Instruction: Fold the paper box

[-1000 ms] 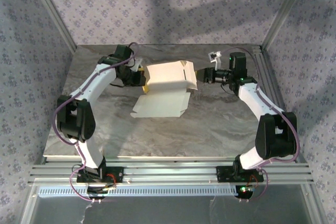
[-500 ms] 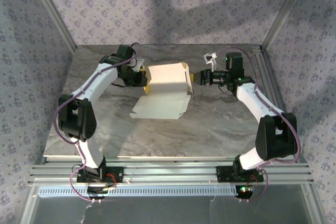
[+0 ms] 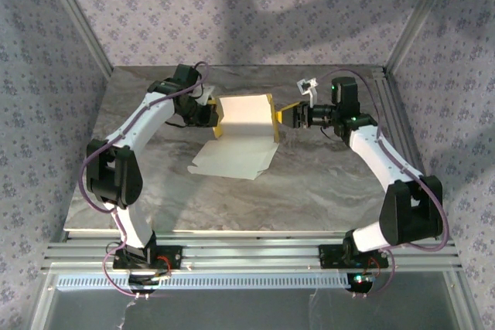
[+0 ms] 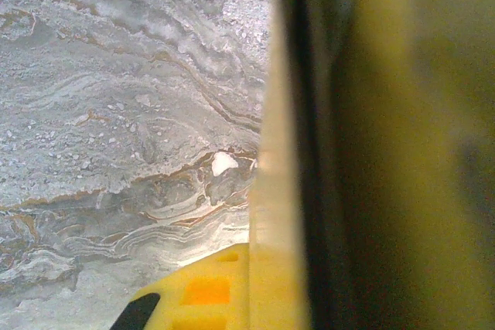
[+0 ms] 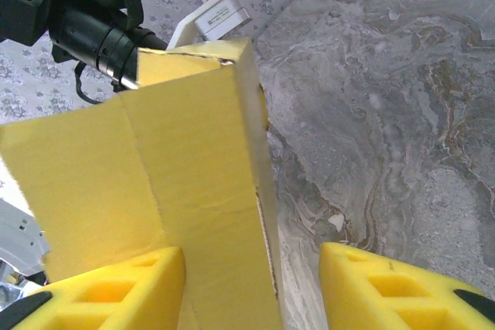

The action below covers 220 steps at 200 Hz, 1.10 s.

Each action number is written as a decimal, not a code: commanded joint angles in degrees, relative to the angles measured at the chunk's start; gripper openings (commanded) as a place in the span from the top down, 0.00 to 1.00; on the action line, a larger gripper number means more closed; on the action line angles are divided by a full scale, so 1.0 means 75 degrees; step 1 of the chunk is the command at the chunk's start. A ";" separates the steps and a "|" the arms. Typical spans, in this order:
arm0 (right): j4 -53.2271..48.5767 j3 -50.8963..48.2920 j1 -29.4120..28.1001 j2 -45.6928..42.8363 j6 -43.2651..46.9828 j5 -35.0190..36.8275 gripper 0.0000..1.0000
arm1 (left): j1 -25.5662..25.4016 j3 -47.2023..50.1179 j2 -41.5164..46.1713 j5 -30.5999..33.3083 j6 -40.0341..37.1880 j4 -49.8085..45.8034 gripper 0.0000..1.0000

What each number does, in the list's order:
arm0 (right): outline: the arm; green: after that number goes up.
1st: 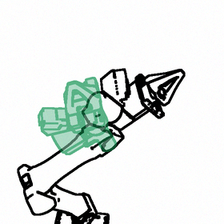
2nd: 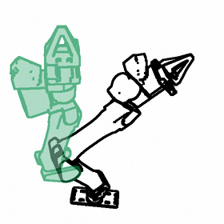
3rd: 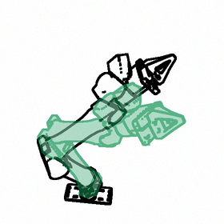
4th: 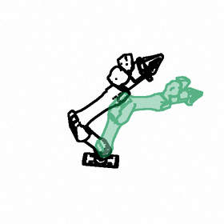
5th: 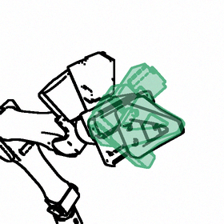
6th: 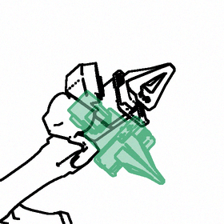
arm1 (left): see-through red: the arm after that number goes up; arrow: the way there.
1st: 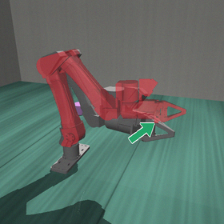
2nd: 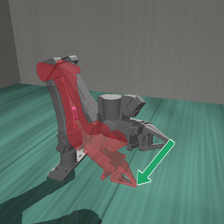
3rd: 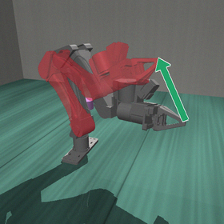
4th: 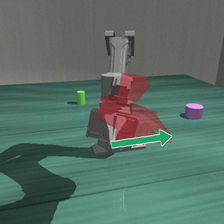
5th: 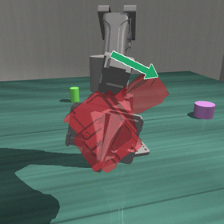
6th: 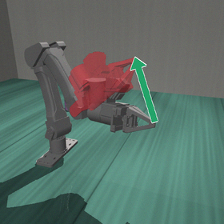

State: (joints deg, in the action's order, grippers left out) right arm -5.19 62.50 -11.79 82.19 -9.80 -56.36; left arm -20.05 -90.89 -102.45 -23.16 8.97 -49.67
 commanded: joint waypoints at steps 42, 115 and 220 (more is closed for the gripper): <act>-0.0233 -0.0022 -0.0130 -0.0391 0.0185 -0.0100 0.47 | -0.0092 -0.0420 -0.0121 0.0003 -0.0106 -0.0233 1.00; -0.0595 0.0207 -0.0501 -0.0120 0.0494 0.0442 0.44 | -0.0185 -0.0441 -0.0156 -0.0003 -0.0093 -0.0218 1.00; -0.1552 0.0713 -0.1144 0.0032 0.1131 0.2756 0.49 | -0.0314 -0.0560 -0.0076 0.0064 -0.0141 -0.0279 1.00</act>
State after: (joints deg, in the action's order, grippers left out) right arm -13.80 66.39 -19.16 81.87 -3.29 -41.28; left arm -21.67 -93.08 -103.31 -21.91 8.73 -50.68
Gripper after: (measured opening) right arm 0.519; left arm 0.049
